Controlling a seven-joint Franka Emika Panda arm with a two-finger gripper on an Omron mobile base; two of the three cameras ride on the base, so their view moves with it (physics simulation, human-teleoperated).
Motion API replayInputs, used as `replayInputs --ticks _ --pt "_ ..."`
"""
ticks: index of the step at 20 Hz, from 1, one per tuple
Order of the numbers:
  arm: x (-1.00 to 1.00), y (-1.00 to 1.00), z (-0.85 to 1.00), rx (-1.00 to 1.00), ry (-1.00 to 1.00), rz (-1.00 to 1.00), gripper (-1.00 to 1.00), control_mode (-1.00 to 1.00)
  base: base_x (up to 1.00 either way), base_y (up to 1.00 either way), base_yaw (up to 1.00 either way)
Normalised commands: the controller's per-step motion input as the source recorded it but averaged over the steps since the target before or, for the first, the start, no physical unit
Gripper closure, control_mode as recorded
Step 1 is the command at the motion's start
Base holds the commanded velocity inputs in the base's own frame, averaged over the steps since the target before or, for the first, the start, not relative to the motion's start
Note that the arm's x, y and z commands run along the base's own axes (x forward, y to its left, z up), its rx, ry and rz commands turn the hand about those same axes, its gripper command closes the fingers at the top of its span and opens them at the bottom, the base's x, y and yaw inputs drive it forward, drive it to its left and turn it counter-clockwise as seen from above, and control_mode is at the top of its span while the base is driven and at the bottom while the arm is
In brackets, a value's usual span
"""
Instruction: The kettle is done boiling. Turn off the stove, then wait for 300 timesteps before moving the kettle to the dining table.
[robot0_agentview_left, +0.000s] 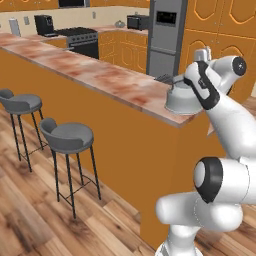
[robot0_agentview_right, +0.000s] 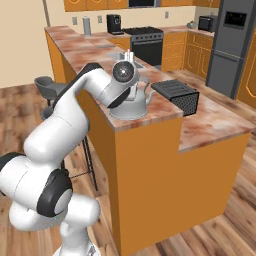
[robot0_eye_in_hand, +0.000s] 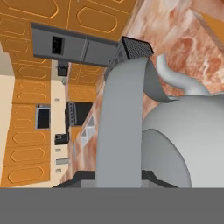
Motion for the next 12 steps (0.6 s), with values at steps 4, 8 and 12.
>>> replayInputs --ticks 4,8,12 --pt "0.38 0.0 0.0 0.0 0.0 0.0 1.0 -1.0 0.0 0.0 0.0" --pt "0.38 0.0 0.0 0.0 0.0 0.0 1.0 -1.0 0.0 0.0 0.0" --pt "0.4 0.0 0.0 0.02 -0.01 0.0 1.0 -1.0 0.0 0.0 0.0"
